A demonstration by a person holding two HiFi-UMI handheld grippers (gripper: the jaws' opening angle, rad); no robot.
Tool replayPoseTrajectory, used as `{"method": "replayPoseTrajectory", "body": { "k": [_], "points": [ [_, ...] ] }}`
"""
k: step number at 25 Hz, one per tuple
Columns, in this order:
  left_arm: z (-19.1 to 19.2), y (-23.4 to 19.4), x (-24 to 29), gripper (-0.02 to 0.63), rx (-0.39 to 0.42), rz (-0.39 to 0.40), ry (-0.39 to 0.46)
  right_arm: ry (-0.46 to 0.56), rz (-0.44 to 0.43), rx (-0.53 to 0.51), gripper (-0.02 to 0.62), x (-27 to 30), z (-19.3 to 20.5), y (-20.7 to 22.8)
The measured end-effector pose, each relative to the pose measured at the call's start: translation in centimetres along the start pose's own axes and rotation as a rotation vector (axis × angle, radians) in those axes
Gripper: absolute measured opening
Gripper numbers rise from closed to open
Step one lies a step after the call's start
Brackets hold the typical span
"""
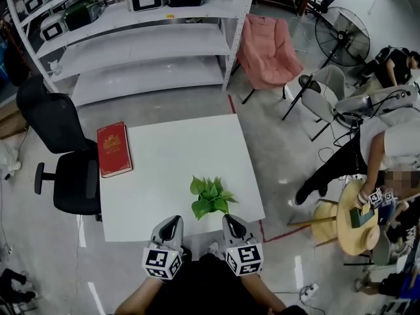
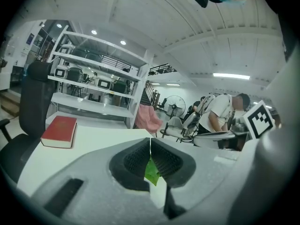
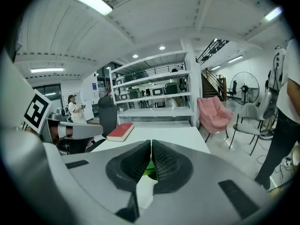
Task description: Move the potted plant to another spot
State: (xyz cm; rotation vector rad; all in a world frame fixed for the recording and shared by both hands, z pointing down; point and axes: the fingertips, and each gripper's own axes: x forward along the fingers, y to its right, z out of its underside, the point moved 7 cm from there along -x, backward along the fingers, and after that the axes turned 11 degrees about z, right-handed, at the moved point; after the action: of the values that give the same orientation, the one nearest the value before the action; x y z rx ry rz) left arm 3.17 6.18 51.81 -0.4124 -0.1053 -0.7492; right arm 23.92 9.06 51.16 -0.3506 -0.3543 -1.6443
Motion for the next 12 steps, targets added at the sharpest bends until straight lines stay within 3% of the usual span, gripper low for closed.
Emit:
{"method": "replayPoseTrajectory", "body": {
  "k": [12],
  "points": [
    [-0.06, 0.51, 0.2, 0.02, 0.0, 0.0, -0.002, 0.003, -0.002, 0.01, 0.015, -0.29, -0.19, 0.53]
  ]
}}
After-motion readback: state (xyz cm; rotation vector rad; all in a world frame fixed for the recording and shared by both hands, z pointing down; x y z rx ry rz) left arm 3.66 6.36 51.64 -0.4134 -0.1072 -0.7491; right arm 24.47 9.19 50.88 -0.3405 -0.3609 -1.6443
